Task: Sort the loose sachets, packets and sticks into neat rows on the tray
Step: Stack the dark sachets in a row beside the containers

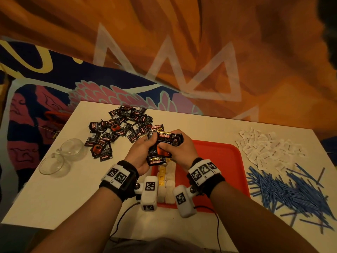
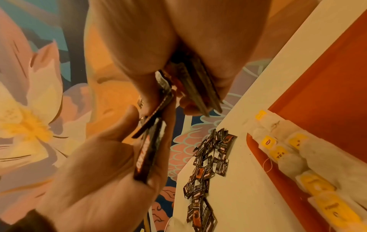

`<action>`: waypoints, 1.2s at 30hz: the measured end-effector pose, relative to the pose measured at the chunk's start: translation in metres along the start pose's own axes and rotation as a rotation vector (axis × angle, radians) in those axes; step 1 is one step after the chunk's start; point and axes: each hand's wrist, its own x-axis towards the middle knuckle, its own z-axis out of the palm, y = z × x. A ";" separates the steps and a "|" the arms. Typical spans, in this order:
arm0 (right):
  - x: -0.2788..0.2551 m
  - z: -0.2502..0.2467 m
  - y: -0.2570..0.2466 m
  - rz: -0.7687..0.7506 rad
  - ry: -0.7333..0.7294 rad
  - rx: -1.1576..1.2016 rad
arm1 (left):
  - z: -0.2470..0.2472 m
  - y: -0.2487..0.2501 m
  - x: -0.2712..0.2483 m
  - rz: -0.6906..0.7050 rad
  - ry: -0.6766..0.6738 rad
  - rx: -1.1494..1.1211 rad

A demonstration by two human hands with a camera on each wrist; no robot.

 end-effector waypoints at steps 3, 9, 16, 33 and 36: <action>-0.001 0.001 0.001 0.033 0.047 0.037 | 0.000 0.000 0.001 -0.010 0.013 -0.043; -0.001 -0.003 -0.006 0.064 0.189 0.238 | 0.004 0.000 -0.003 0.043 0.059 0.030; 0.001 -0.012 -0.018 0.044 0.178 0.313 | 0.001 0.000 -0.002 0.073 0.136 0.089; -0.018 0.010 -0.015 -0.258 0.005 -0.443 | 0.006 -0.006 0.004 0.182 0.271 0.243; -0.020 0.016 -0.012 -0.293 -0.056 -0.510 | 0.009 -0.003 0.002 0.157 0.237 0.135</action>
